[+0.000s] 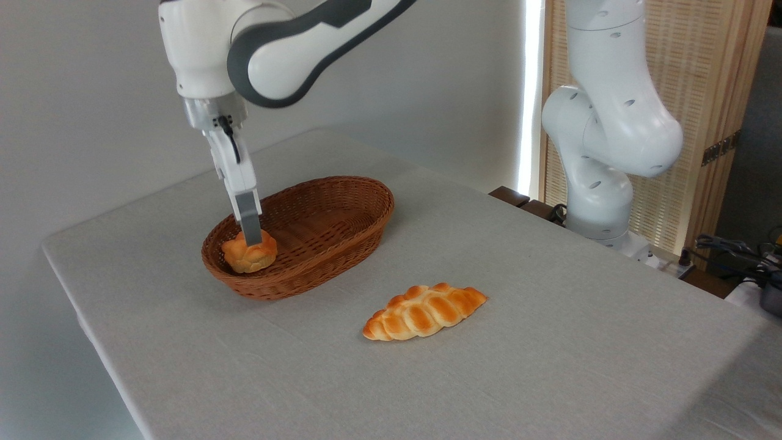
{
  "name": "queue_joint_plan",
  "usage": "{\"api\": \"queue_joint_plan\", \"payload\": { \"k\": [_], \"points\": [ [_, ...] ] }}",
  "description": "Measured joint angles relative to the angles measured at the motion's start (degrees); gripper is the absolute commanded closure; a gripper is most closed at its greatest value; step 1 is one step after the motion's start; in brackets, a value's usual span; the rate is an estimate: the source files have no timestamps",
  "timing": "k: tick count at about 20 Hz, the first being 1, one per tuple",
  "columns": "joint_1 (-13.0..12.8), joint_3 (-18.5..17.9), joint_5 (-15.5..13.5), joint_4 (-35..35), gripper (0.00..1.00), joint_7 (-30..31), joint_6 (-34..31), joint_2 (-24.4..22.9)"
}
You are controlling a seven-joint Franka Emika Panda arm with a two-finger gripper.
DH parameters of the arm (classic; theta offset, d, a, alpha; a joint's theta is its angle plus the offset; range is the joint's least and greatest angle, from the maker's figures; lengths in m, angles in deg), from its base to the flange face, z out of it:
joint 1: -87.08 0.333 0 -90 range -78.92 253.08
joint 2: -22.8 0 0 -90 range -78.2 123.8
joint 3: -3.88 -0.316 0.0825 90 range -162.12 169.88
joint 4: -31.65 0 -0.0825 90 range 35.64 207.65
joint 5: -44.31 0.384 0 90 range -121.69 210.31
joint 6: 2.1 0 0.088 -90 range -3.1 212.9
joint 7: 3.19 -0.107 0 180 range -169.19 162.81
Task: Put bread into the basket
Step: 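Lower the bun into the basket and open the gripper, then raise the open gripper up away from the bun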
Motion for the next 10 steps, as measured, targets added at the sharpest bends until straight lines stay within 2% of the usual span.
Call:
{"api": "queue_joint_plan", "payload": {
  "k": [3,6,10],
  "points": [
    [0.87,-0.88,0.05,-2.96,0.00,0.00,-5.21,-1.17],
    [1.52,-4.14,0.08,-7.35,0.00,-0.94,-11.16,-1.88],
    [2.06,-8.66,0.07,-9.55,0.00,-4.44,-12.74,-3.43]
  ]
}}
